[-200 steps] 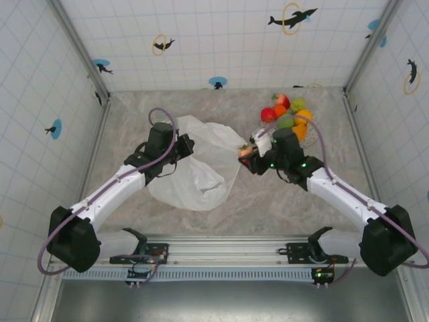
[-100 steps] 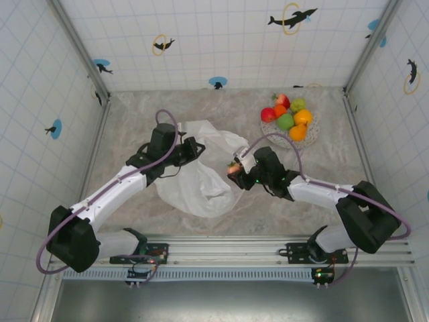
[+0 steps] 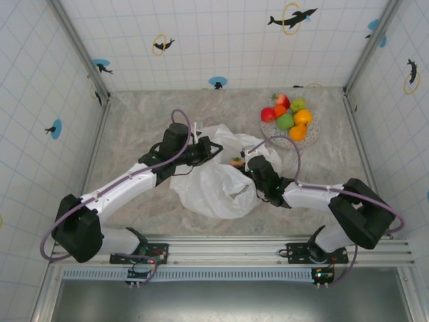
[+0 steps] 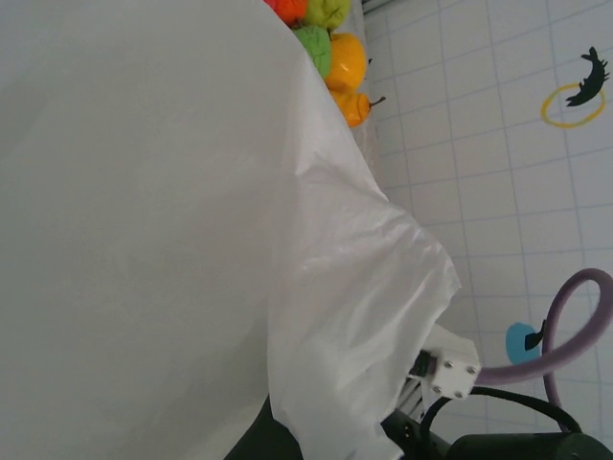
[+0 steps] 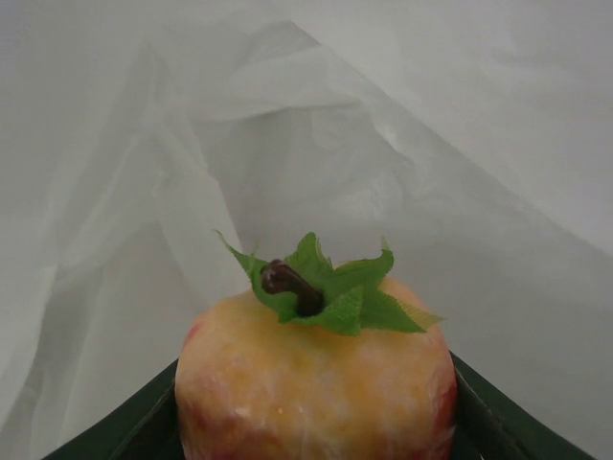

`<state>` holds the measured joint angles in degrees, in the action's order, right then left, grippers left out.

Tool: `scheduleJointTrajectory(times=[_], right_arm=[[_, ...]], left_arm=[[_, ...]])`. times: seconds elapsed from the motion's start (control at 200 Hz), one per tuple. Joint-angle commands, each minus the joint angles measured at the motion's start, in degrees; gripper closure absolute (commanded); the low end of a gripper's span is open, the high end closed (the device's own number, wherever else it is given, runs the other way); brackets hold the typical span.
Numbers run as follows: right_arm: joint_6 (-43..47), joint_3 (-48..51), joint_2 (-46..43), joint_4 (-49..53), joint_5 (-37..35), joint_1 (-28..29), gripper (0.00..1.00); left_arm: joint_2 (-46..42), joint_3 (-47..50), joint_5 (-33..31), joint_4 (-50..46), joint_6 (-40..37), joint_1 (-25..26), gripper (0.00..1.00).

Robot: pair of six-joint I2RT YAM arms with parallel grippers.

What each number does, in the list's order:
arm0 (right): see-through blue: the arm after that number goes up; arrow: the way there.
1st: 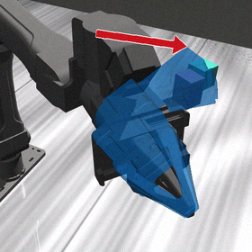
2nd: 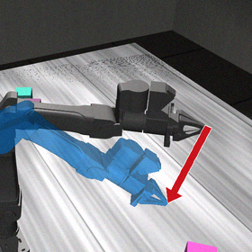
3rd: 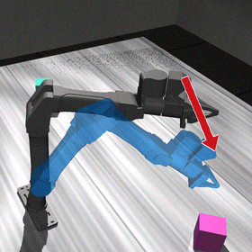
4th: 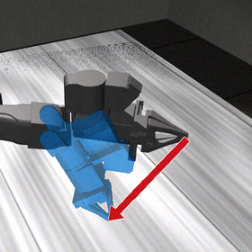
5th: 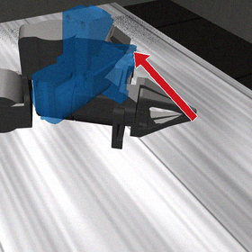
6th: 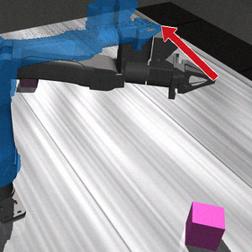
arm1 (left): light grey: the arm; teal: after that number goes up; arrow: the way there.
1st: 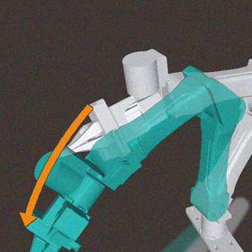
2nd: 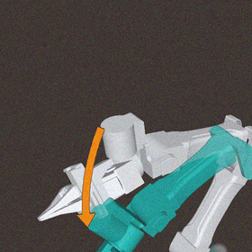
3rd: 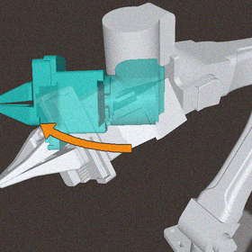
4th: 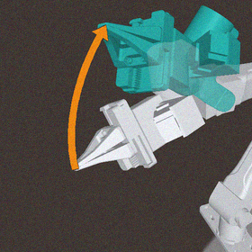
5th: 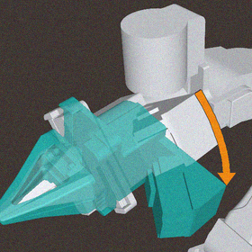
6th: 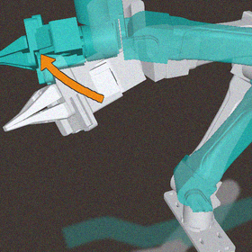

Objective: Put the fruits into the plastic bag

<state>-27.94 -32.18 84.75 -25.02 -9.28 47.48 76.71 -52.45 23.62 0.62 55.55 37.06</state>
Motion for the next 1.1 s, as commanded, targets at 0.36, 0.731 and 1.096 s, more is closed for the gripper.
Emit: scheduleJointTrajectory(times=[0.36,0.731,1.096], right_arm=[[-21.24,-11.7,14.33,-7.85,4.95,1.27,0.4],[-17.2,-15.05,14.38,-7.99,14.44,1.12,0.17],[-7.92,-12.51,5.24,5.49,11.35,0.39,0.19]], left_arm=[[2.13,-2.04,-0.04,1.34,-3.7,0.25,1.0],[0.93,-2.59,-2.94,-0.62,-7.18,-0.08,1.0],[-3.15,0.1,-9.67,-5.68,-12.45,-4.92,1.0]])
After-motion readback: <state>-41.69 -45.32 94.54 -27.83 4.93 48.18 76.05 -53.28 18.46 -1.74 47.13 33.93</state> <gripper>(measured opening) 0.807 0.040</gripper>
